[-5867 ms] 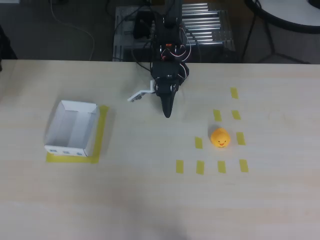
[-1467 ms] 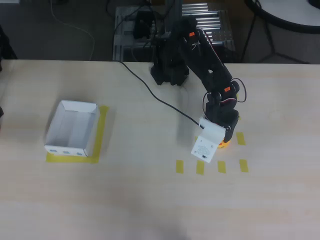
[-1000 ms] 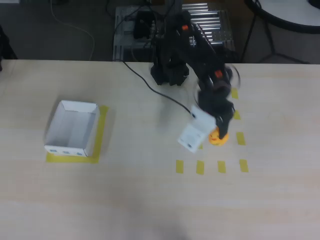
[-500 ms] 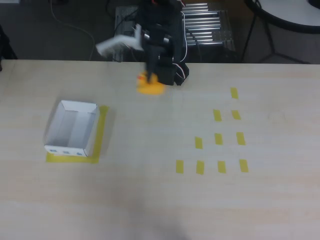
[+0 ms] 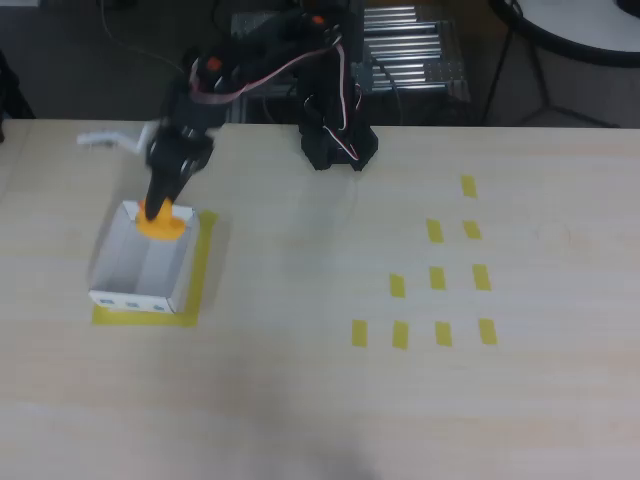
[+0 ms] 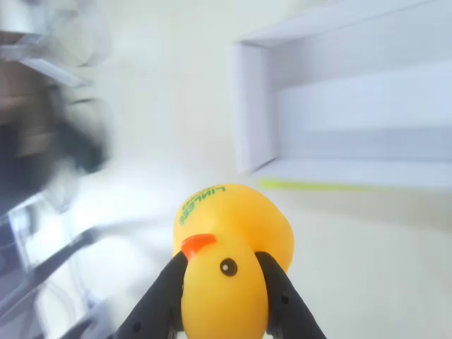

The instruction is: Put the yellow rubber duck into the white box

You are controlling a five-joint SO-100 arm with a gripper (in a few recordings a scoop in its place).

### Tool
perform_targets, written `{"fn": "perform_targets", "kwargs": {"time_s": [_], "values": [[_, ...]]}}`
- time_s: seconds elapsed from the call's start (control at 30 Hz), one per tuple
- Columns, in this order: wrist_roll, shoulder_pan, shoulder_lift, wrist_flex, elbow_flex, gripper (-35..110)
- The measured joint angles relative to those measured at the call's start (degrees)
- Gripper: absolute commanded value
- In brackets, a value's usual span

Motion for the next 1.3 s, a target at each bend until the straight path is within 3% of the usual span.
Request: {"fn": "perform_targets", "kwargs": {"time_s": [0.33,0.77,1.03,1.3], "values": [[-2.64,5.45,-16.52,-1.32,-1.85,0],[-3.69,9.93,-21.27,-7.82,-2.99,0],[-4.48,11.07,-22.85,-10.55,-2.99,31],[-4.66,10.99,-22.85,-12.04,-2.99,26]]}}
